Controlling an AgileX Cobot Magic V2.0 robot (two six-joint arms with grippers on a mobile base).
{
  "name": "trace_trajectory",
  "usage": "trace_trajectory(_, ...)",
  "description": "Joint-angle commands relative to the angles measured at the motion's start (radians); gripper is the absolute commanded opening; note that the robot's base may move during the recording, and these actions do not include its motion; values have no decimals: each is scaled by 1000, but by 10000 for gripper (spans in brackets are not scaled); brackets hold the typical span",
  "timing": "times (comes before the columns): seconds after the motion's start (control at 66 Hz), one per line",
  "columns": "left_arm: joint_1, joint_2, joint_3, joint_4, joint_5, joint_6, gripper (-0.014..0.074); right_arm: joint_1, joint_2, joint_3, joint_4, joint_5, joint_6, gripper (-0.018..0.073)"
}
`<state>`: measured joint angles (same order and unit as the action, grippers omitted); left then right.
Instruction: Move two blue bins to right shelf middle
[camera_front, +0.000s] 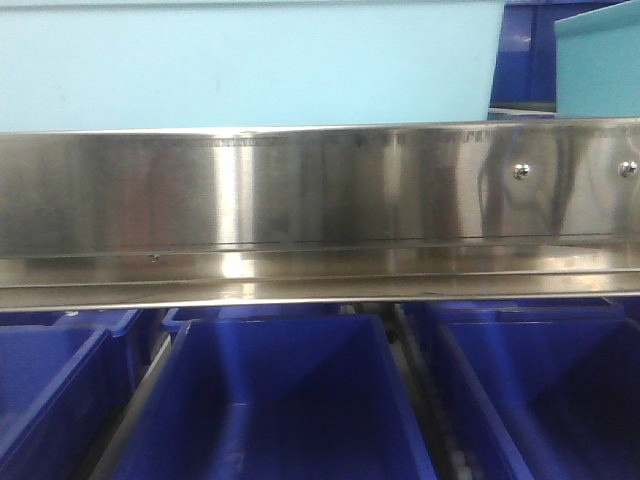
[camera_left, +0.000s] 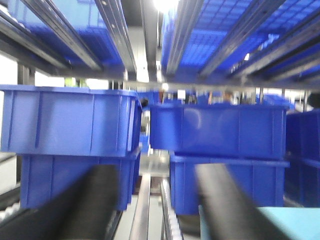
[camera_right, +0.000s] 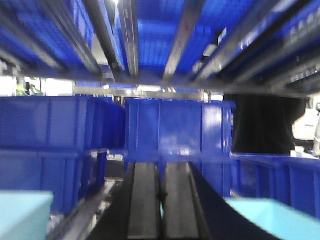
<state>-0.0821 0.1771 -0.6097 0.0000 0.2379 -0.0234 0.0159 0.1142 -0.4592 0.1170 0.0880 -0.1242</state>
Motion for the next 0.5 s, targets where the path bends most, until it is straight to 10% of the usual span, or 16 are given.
trace_trajectory(0.0, -5, 105, -82, 7, 52, 4, 424, 12, 87, -77, 1, 21, -1, 208)
trace_trajectory(0.152, -29, 284, -182, 7, 47, 4, 577, 20, 217, -153, -1, 17, -1, 568)
trace_trajectory(0.485, -283, 600, -417, 29, 220, 4, 601, 142, 548, -400, -46, 151, -1, 568)
